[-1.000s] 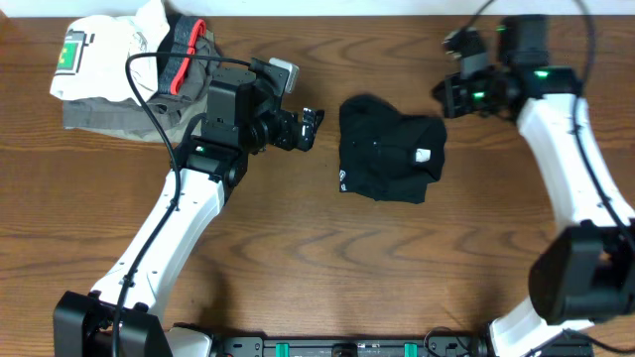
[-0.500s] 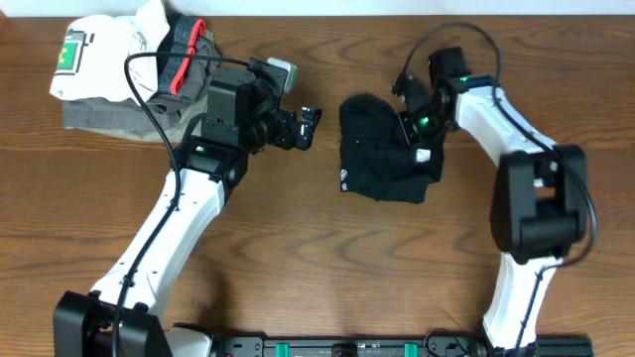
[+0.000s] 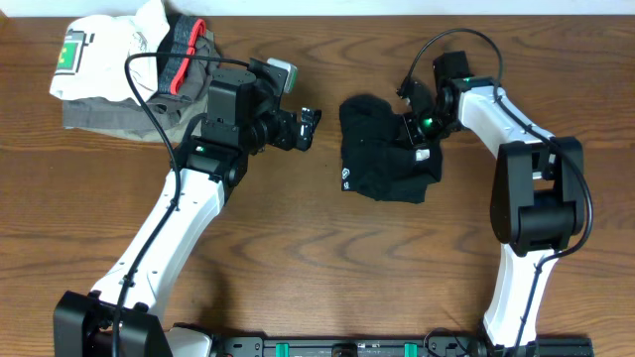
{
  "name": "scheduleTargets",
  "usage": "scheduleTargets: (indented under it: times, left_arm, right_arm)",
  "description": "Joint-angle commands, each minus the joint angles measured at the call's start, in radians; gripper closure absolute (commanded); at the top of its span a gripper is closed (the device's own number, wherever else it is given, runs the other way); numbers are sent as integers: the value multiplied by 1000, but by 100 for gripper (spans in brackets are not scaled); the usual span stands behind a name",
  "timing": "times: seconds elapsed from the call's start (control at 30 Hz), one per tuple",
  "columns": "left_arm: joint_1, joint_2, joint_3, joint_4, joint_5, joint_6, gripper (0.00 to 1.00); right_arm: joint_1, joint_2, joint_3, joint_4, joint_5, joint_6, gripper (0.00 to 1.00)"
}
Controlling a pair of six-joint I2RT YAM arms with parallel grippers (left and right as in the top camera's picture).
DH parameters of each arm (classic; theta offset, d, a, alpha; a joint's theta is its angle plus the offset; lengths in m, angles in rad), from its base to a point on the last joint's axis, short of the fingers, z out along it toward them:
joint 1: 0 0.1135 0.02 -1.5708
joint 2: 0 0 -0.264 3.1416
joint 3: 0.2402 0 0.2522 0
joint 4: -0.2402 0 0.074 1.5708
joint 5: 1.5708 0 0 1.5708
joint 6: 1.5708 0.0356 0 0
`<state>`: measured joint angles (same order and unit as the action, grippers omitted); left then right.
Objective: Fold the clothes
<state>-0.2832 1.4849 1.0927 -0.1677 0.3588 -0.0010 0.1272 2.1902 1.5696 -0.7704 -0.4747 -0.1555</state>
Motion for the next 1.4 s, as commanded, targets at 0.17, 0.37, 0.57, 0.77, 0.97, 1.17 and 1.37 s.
scheduleTargets:
  times: [0.17, 0.37, 0.57, 0.77, 0.97, 1.17, 1.37]
  left_arm:
    - [-42, 27, 7, -14, -12, 54, 2]
    - [-153, 114, 7, -15, -11, 91, 2]
    - [-207, 222, 7, -63, -12, 236, 2]
    - [-217, 247, 7, -63, 135, 317, 3]
    - [-251, 251, 7, -76, 17, 393, 5]
    - [-249, 255, 7, -112, -60, 393, 5]
    - [-250, 272, 4, -195, -61, 393, 5]
  right_arm:
    - [-53, -311, 90, -30, -129, -13, 8]
    - [-130, -462, 92, -58, 78, 66, 1]
    - [-169, -466, 65, -134, 84, 64, 7]
    - [-173, -461, -1, -127, 121, 65, 9]
    - [-173, -459, -41, -100, 120, 66, 9]
    - [-173, -454, -42, -93, 121, 65, 8]
    - [-173, -454, -42, -84, 120, 66, 8]
